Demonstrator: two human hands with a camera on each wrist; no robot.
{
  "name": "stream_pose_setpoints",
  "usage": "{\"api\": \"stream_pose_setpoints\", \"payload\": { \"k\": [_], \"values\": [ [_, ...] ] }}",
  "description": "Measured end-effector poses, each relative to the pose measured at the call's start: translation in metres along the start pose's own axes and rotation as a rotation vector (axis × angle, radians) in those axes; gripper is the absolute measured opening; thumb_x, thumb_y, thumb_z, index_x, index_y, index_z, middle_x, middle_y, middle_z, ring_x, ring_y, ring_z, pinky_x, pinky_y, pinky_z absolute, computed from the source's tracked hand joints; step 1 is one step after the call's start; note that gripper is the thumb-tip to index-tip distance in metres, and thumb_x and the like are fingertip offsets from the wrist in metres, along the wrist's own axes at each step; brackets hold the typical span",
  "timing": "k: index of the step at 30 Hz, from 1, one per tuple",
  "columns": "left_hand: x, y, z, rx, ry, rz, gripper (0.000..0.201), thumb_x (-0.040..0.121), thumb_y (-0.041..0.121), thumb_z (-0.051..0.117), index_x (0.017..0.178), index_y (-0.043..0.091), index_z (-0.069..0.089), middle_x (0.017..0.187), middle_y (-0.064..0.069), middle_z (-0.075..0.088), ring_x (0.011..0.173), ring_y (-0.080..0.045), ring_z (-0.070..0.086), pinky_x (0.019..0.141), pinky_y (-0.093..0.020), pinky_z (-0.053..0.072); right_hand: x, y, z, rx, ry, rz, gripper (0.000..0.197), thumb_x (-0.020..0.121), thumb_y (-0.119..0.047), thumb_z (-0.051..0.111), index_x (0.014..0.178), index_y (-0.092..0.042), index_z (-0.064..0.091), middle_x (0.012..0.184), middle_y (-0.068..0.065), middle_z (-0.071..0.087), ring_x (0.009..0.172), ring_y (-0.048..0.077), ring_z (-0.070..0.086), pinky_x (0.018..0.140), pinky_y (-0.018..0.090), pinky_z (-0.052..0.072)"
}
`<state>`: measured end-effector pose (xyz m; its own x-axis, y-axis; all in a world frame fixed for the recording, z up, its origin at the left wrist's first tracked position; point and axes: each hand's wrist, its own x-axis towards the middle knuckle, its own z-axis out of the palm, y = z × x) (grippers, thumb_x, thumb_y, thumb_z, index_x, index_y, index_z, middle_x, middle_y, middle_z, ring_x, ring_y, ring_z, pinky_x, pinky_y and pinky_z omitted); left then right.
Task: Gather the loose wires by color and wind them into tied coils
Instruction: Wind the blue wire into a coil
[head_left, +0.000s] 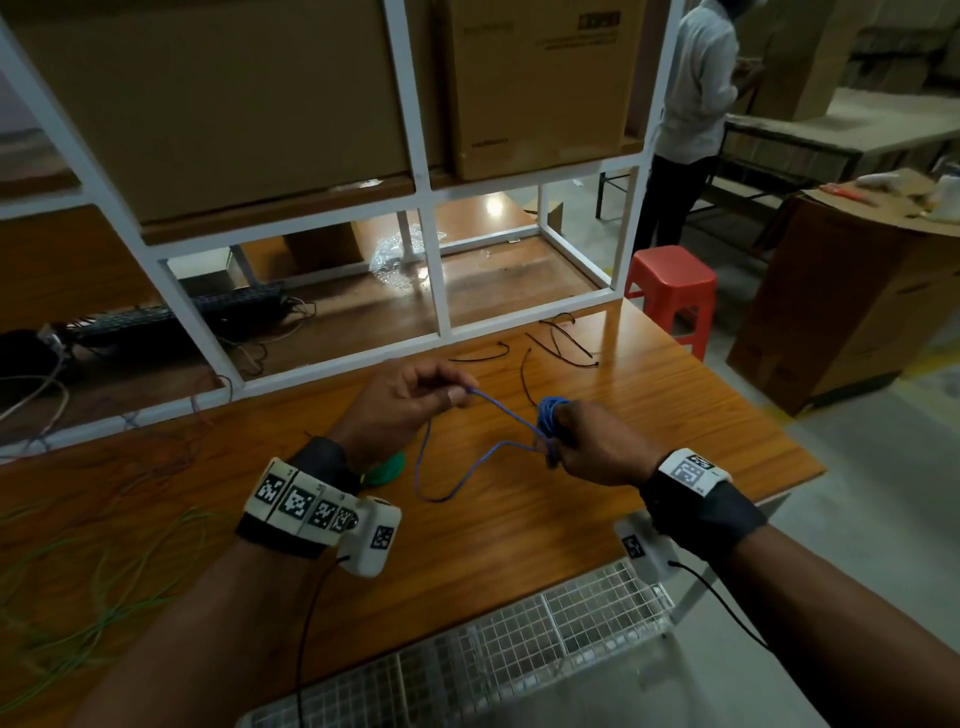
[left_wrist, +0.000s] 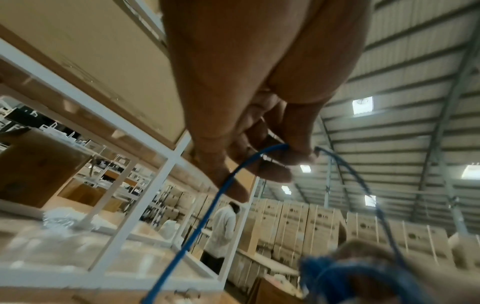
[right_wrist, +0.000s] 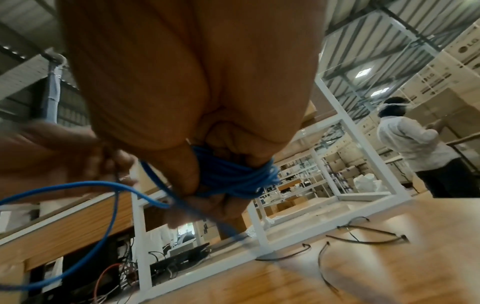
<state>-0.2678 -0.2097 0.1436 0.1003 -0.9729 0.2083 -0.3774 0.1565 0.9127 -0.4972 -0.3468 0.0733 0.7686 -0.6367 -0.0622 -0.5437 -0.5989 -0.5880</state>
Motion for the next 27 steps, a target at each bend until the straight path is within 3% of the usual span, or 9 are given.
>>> {"api": "stream_pose_setpoints", "payload": {
  "k": [2, 6, 8, 12, 17, 19, 21, 24, 27],
  "values": [
    [-0.011, 0.012, -0.013, -0.101, -0.089, 0.093, 0.015, 0.091, -0.004, 0.06, 0.096, 0.006, 0.07, 0.095, -0.007, 0.072, 0.095, -0.023, 0.069, 0.085, -0.028, 0.056, 0.006, 0.007, 0.0, 0.001, 0.094, 0.066, 0.017, 0.095, -0.014, 0.065, 0.079, -0.012, 0.068, 0.085, 0.009, 0.073, 0.07, 0.022, 0.068, 0.066, 0.051, 0.059],
    [-0.037, 0.0, -0.028, -0.009, -0.683, -0.02, 0.013, 0.09, 0.008, 0.064, 0.099, 0.007, 0.073, 0.101, -0.023, 0.068, 0.092, -0.044, 0.061, 0.08, -0.049, 0.053, 0.01, 0.019, -0.012, 0.169, 0.226, 0.15, 0.018, 0.097, -0.016, 0.062, 0.081, -0.017, 0.071, 0.08, 0.003, 0.075, 0.076, 0.025, 0.072, 0.074, 0.055, 0.06],
    [-0.047, -0.018, -0.02, 0.304, -0.793, -0.174, 0.014, 0.087, 0.015, 0.071, 0.096, 0.022, 0.079, 0.099, -0.006, 0.073, 0.093, -0.03, 0.066, 0.081, -0.049, 0.055, 0.009, 0.015, -0.018, 0.222, 0.227, 0.13, 0.017, 0.101, -0.019, 0.059, 0.088, -0.015, 0.07, 0.083, 0.001, 0.075, 0.08, 0.023, 0.073, 0.08, 0.054, 0.06],
    [-0.049, -0.021, -0.008, 0.406, -0.626, -0.248, 0.013, 0.086, 0.031, 0.076, 0.098, 0.025, 0.078, 0.104, 0.012, 0.073, 0.1, -0.001, 0.065, 0.09, -0.03, 0.055, 0.01, -0.004, -0.024, 0.203, 0.151, 0.056, 0.017, 0.104, -0.023, 0.059, 0.094, -0.016, 0.071, 0.083, -0.007, 0.074, 0.079, 0.012, 0.071, 0.081, 0.049, 0.06],
    [-0.023, -0.013, 0.029, 0.272, 0.096, -0.265, 0.06, 0.082, 0.052, 0.074, 0.135, 0.032, 0.054, 0.125, 0.016, 0.056, 0.108, 0.002, 0.056, 0.087, -0.032, 0.054, 0.005, -0.034, -0.027, 0.238, 0.114, -0.064, 0.016, 0.104, -0.026, 0.062, 0.092, -0.019, 0.071, 0.087, -0.001, 0.076, 0.08, 0.018, 0.071, 0.074, 0.047, 0.059],
    [-0.017, -0.024, 0.052, 0.204, 0.064, -0.32, 0.066, 0.08, 0.055, 0.074, 0.138, 0.034, 0.051, 0.133, 0.013, 0.057, 0.118, -0.006, 0.055, 0.098, -0.039, 0.052, 0.003, -0.042, -0.028, 0.277, 0.111, -0.11, 0.018, 0.103, -0.029, 0.062, 0.088, -0.023, 0.07, 0.087, 0.002, 0.076, 0.083, 0.024, 0.071, 0.077, 0.051, 0.058],
    [-0.011, -0.034, 0.063, 0.125, 0.069, -0.264, 0.04, 0.086, 0.05, 0.068, 0.122, 0.032, 0.065, 0.119, 0.005, 0.069, 0.109, -0.012, 0.065, 0.095, -0.046, 0.054, 0.002, -0.044, -0.029, 0.379, 0.094, -0.102, 0.018, 0.102, -0.032, 0.063, 0.094, -0.02, 0.072, 0.085, 0.004, 0.076, 0.09, 0.034, 0.07, 0.088, 0.052, 0.058],
    [-0.012, -0.026, 0.058, -0.164, 0.155, -0.193, 0.014, 0.097, 0.025, 0.063, 0.102, 0.016, 0.072, 0.08, -0.009, 0.071, 0.061, -0.023, 0.062, 0.063, -0.037, 0.052, -0.005, -0.039, -0.039, 0.46, 0.025, -0.052, 0.027, 0.103, -0.035, 0.06, 0.099, -0.012, 0.073, 0.083, 0.004, 0.075, 0.077, 0.026, 0.065, 0.078, 0.039, 0.054],
    [-0.01, -0.011, 0.034, -0.022, -0.053, -0.132, 0.011, 0.091, 0.019, 0.071, 0.099, 0.011, 0.073, 0.071, -0.009, 0.07, 0.056, -0.024, 0.057, 0.051, -0.028, 0.044, -0.017, -0.033, -0.044, 0.477, -0.236, -0.003, 0.033, 0.106, -0.034, 0.056, 0.101, -0.006, 0.073, 0.083, 0.006, 0.069, 0.074, 0.02, 0.056, 0.071, 0.026, 0.045]
  ]
}}
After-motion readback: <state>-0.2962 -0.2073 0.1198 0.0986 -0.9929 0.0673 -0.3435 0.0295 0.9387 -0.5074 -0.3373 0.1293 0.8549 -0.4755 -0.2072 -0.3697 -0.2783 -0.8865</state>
